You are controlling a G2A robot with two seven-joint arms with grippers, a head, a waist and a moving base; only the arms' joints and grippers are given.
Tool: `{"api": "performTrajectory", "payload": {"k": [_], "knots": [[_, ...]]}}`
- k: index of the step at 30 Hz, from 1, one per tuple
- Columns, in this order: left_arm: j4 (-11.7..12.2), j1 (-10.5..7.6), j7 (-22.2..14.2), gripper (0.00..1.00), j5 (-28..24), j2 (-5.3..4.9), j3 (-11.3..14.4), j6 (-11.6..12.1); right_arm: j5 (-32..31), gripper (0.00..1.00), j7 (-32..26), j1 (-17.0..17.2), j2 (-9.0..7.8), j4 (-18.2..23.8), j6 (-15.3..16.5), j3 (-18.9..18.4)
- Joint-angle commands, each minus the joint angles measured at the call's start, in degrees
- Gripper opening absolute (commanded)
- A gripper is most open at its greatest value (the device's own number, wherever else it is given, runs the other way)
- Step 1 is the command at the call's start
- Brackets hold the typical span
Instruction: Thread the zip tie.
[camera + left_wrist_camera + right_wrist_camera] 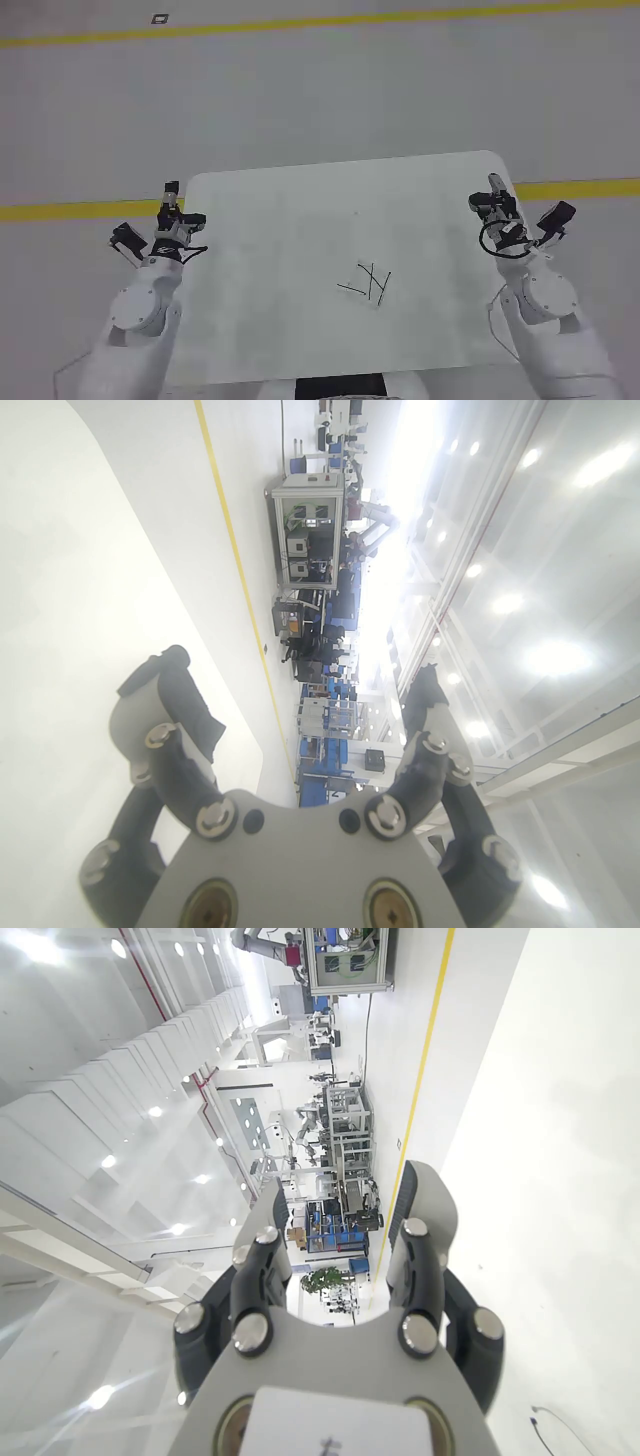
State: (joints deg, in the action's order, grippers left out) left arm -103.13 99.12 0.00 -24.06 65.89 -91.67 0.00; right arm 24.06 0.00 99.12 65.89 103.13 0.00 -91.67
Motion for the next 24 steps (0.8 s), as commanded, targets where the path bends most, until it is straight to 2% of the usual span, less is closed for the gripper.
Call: {"api": "performTrajectory", "payload": {"k": [1, 3, 12, 24], "knots": [[0.0, 0.0, 0.0, 1.0, 0.0, 0.0, 0.0, 0.0, 0.0, 1.0, 0.0, 0.0, 0.0, 0.0, 0.0, 0.0], [0.0, 0.0, 0.0, 1.0, 0.0, 0.0, 0.0, 0.0, -6.9, 1.0, -2.8, -0.2, -0.34, 1.8, 0.2, 0.8], [0.0, 0.0, 0.0, 1.0, 0.0, 0.0, 0.0, 0.0, -20.0, 1.0, -10.3, 0.9, -0.71, 4.8, -0.6, 4.2], [0.0, 0.0, 0.0, 1.0, 0.0, 0.0, 0.0, 0.0, -21.1, 1.0, -11.0, 1.1, -0.75, 5.1, 0.0, 4.3]]}}
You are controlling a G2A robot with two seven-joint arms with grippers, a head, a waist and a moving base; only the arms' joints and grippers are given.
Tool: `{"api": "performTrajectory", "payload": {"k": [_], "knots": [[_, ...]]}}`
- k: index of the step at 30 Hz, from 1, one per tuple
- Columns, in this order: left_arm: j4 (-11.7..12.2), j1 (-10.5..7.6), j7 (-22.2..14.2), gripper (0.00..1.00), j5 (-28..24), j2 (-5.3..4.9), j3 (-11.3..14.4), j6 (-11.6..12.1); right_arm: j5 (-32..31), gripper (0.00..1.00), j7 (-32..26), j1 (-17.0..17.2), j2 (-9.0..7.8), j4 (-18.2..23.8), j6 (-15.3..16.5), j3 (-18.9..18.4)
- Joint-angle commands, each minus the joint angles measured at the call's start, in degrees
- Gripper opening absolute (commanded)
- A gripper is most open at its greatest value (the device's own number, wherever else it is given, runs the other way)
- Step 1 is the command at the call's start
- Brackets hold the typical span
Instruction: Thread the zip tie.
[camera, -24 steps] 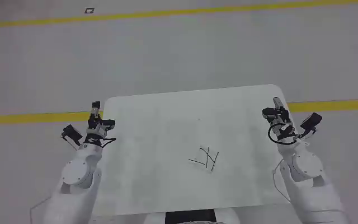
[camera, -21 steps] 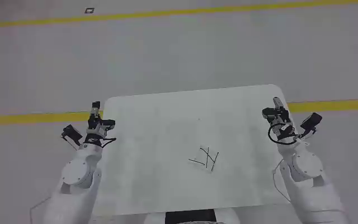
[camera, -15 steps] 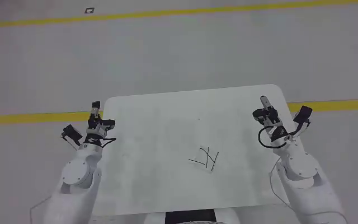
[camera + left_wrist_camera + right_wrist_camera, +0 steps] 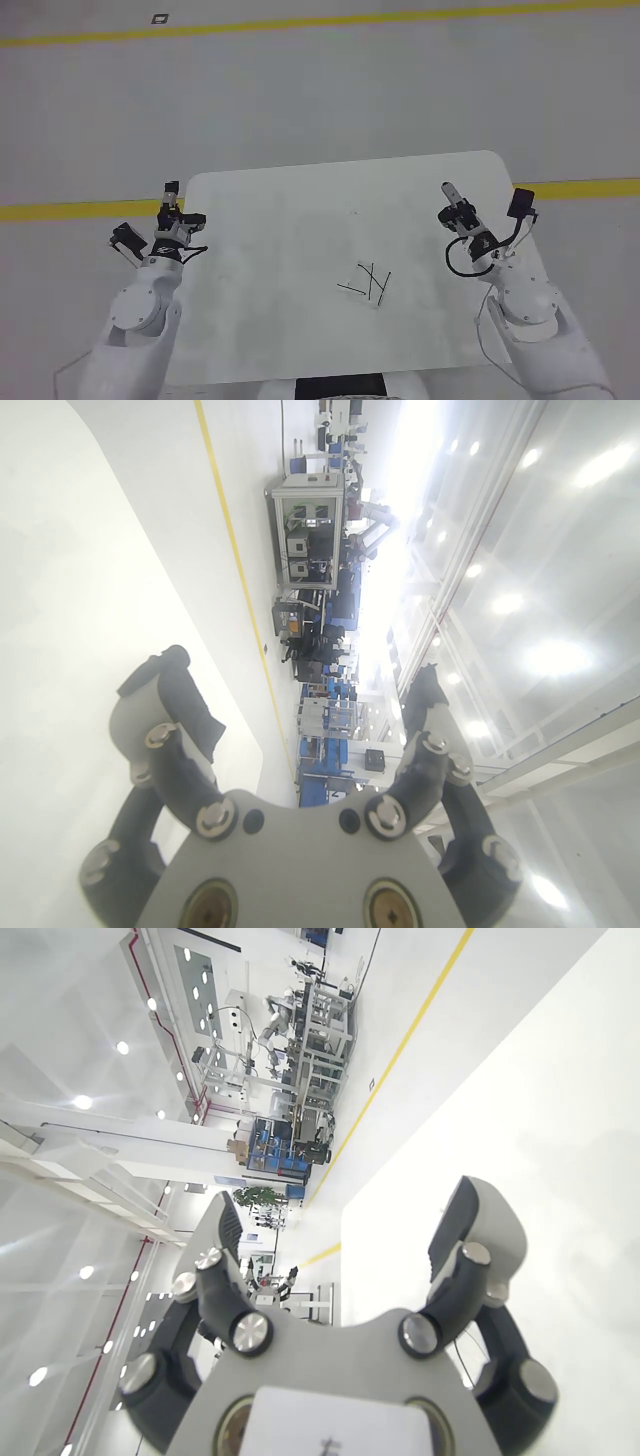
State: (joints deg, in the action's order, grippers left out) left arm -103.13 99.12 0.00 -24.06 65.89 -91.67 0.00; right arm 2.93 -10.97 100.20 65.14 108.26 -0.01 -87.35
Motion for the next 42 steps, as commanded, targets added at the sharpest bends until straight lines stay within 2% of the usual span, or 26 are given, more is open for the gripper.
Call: {"api": "performTrajectory", "payload": {"k": [1, 4, 6, 9, 13, 25, 29, 36, 38, 42], "knots": [[0.0, 0.0, 0.0, 1.0, 0.0, 0.0, 0.0, 0.0, 0.0, 1.0, 0.0, 0.0, 0.0, 0.0, 0.0, 0.0], [0.0, 0.0, 0.0, 1.0, 0.0, 0.0, 0.0, 0.0, -6.4, 1.0, -2.7, -1.4, -0.28, 1.0, 0.8, 1.0], [0.0, 0.0, 0.0, 1.0, 0.0, 0.0, 0.0, 0.0, -11.9, 1.0, -4.1, -2.2, -0.45, 0.9, 0.3, 2.0], [0.0, 0.0, 0.0, 1.0, 0.0, 0.0, 0.0, 0.0, -16.5, 1.0, -5.5, -3.0, -0.49, 0.8, -0.9, 3.8], [0.0, 0.0, 0.0, 1.0, 0.0, 0.0, 0.0, 0.0, -18.0, 1.0, -7.0, -3.6, -0.44, 0.5, -0.5, 5.2], [0.0, 0.0, 0.0, 1.0, 0.0, 0.0, 0.0, 0.0, -18.9, 1.0, -7.0, -3.5, -0.47, 0.3, -0.2, 5.1], [0.0, 0.0, 0.0, 1.0, 0.0, 0.0, 0.0, 0.0, -26.3, 1.0, -12.3, -5.5, -0.82, -0.5, 0.4, 7.2], [0.0, 0.0, 0.0, 1.0, 0.0, 0.0, 0.0, 0.0, -33.4, 1.0, -21.5, -9.2, -1.09, -2.0, -0.1, 10.9], [0.0, 0.0, 0.0, 1.0, 0.0, 0.0, 0.0, 0.0, -33.8, 1.0, -23.5, -9.5, -1.17, -2.1, 1.0, 11.6], [0.0, 0.0, 0.0, 1.0, 0.0, 0.0, 0.0, 0.0, -33.8, 1.0, -23.5, -9.5, -1.17, -2.1, 1.0, 11.6]]}}
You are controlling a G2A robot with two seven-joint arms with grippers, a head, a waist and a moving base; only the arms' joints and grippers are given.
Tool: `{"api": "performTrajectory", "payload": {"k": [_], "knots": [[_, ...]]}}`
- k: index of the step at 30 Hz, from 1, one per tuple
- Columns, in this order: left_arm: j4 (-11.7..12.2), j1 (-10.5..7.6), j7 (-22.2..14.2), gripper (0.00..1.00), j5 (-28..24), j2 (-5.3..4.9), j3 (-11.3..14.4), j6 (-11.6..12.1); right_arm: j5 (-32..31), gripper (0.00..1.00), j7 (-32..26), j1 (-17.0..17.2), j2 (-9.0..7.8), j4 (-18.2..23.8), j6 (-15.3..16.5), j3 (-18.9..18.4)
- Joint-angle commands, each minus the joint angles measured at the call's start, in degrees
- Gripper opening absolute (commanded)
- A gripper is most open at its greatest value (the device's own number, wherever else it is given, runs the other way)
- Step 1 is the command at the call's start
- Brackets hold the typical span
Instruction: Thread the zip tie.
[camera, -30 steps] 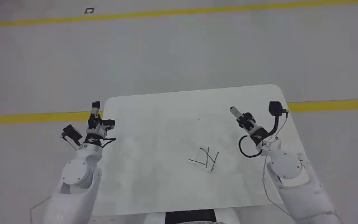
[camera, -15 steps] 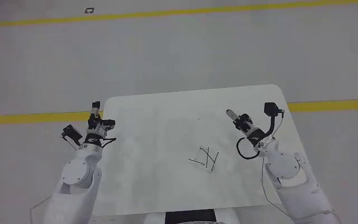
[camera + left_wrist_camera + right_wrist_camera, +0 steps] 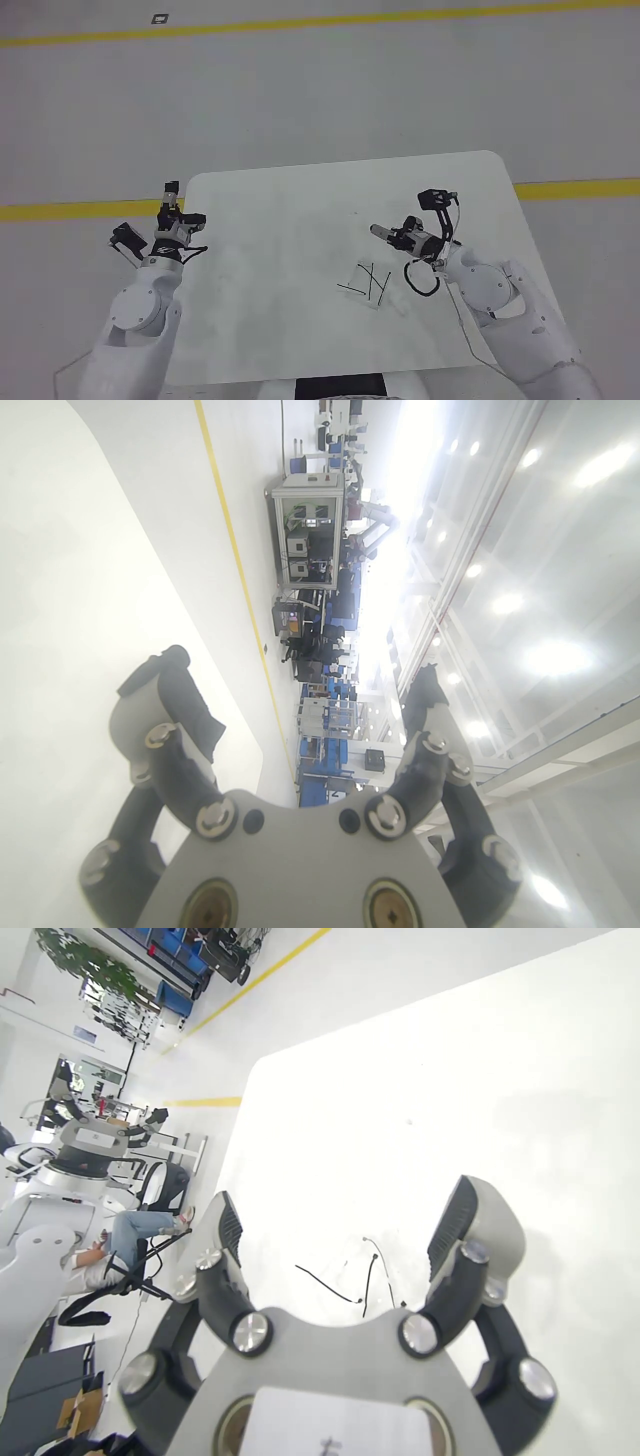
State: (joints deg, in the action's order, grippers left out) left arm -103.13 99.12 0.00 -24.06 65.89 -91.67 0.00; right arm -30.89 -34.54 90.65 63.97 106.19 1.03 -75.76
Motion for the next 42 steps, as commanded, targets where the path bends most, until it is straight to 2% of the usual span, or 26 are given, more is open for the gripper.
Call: {"api": "performTrajectory", "payload": {"k": [1, 6, 8, 10, 11, 13, 16, 18, 27, 29, 30, 32, 35, 38, 40, 42], "knots": [[0.0, 0.0, 0.0, 1.0, 0.0, 0.0, 0.0, 0.0, 0.0, 1.0, 0.1, 0.0, 0.0, 0.0, 0.0, 0.0], [0.0, 0.0, 0.0, 1.0, 0.0, 0.0, 0.0, 0.0, 0.0, 1.0, 0.1, 0.0, 0.0, 0.0, 0.0, 0.0], [-0.8, 0.04, -2.6, 1.0, -0.7, 0.02, 1.2, -0.4, 0.0, 1.0, 0.1, 0.0, 0.0, 0.0, 0.0, 0.0], [-1.0, -0.08, -8.2, 1.0, -1.0, -0.17, 1.7, -1.1, 0.0, 1.0, 0.1, 0.0, 0.0, 0.0, 0.0, 0.0], [-1.3, 0.09, -12.1, 1.0, -0.7, -0.35, 1.8, -1.0, 0.0, 1.0, 0.1, 0.0, 0.0, 0.0, 0.0, 0.0], [-1.4, 0.64, -17.1, 1.0, -0.3, -0.6, 1.9, -0.5, 0.0, 1.0, 0.1, 0.0, 0.0, 0.0, 0.0, 0.0], [-1.6, 1.73, -25.5, 1.0, 1.1, -1.11, 1.5, 1.1, 0.0, 1.0, 0.1, 0.0, 0.0, 0.0, 0.0, 0.0], [-1.8, 2.42, -31.2, 1.0, -0.2, -1.38, 0.9, 2.7, 0.0, 1.0, 0.1, 0.0, 0.0, 0.0, 0.0, 0.0], [-1.8, 2.48, -31.7, 1.0, -0.4, -1.41, 0.8, 2.9, 0.0, 1.0, 0.1, 0.0, 0.0, 0.0, 0.0, 0.0], [-1.8, 2.41, -31.6, 1.0, -0.4, -1.4, 1.0, 2.8, -3.8, 1.0, -2.1, -0.4, -0.21, 0.7, 1.5, 0.9], [-1.8, 2.33, -32.0, 1.0, -0.1, -1.41, 1.3, 2.8, -6.3, 1.0, -4.4, -0.8, -0.38, 1.0, 2.3, 1.6], [-1.7, 2.35, -34.1, 1.0, -0.4, -1.51, 1.6, 3.3, -7.5, 1.0, -8.1, -1.8, -0.55, 1.6, 2.6, 2.1], [-1.5, 2.51, -36.7, 1.0, -0.9, -1.7, 1.3, 3.9, -6.7, 1.0, -14.5, -3.4, -0.72, 1.9, 1.9, 2.6], [-1.4, 2.68, -37.7, 1.0, -0.8, -1.86, 0.9, 4.1, -6.0, 1.0, -21.0, -5.1, -0.92, 2.5, 1.3, 3.2], [-1.3, 2.67, -38.5, 1.0, -1.6, -1.91, 0.8, 4.3, -3.7, 1.0, -23.6, -5.6, -0.94, 2.9, 0.8, 3.4], [-1.1, 2.62, -39.1, 1.0, -2.2, -1.94, 0.7, 4.4, 1.6, 1.0, -26.6, -6.2, -0.92, 3.3, 1.6, 3.5]]}}
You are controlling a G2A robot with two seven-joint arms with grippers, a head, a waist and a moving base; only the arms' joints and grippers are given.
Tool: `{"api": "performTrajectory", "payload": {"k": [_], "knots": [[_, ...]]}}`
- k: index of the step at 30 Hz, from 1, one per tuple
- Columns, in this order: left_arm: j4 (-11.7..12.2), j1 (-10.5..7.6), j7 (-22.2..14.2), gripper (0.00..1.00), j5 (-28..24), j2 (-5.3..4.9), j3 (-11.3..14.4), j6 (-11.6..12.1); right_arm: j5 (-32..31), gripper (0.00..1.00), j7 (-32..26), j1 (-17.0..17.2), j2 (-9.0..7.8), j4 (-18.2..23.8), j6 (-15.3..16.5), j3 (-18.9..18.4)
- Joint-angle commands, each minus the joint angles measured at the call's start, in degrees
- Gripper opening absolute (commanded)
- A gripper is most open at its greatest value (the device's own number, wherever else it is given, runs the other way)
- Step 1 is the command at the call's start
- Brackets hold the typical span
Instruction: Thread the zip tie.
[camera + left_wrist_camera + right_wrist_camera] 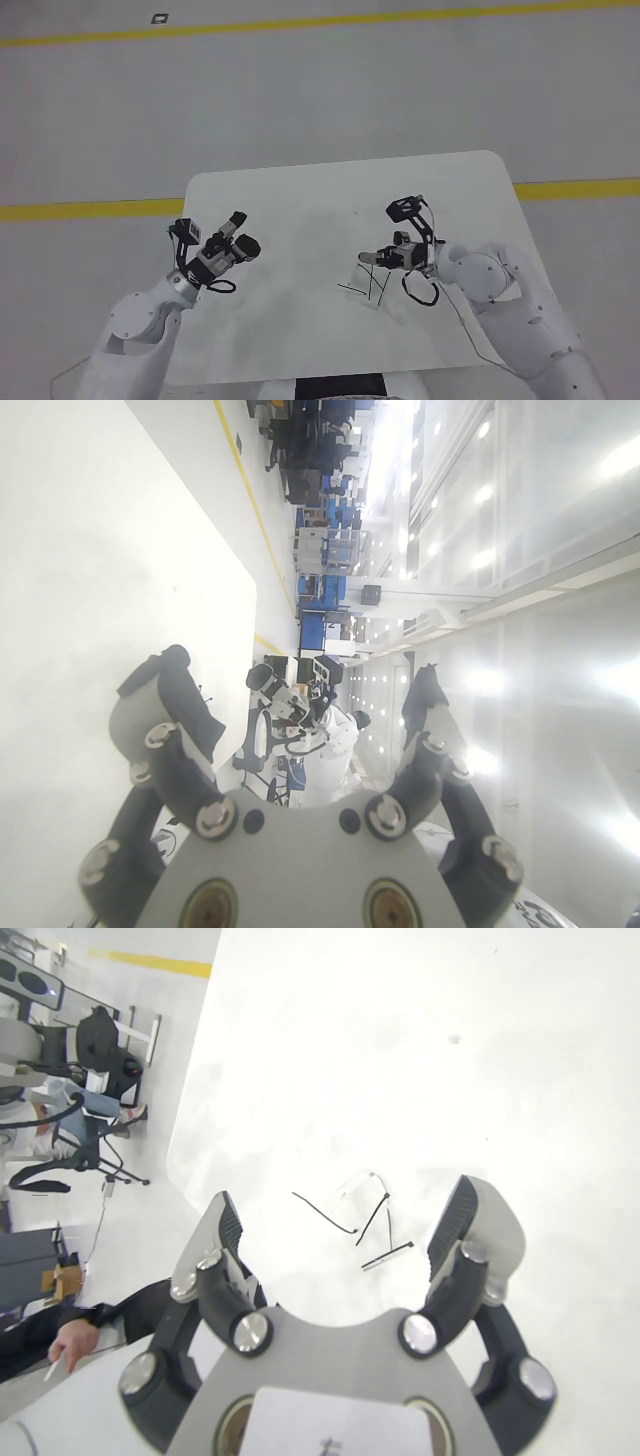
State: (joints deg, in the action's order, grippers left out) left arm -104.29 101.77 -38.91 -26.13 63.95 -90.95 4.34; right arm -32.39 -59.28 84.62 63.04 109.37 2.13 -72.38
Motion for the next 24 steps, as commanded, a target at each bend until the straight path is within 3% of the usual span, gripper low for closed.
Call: {"api": "performTrajectory", "payload": {"k": [1, 20, 24], "knots": [[0.1, -0.02, -0.1, 1.0, -0.2, -0.01, 0.0, 0.0, 3.7, 1.0, -2.6, -0.3, -0.02, 0.1, 0.7, 0.1], [0.1, -0.02, -0.1, 1.0, -0.2, -0.01, 0.0, 0.0, 3.8, 1.0, -2.4, -0.2, 0.0, 0.4, 0.6, 0.4], [0.1, -0.02, -0.1, 1.0, -0.2, -0.01, 0.0, 0.0, 0.9, 1.0, -4.3, 0.1, -0.2, 3.8, -3.5, 1.5]]}}
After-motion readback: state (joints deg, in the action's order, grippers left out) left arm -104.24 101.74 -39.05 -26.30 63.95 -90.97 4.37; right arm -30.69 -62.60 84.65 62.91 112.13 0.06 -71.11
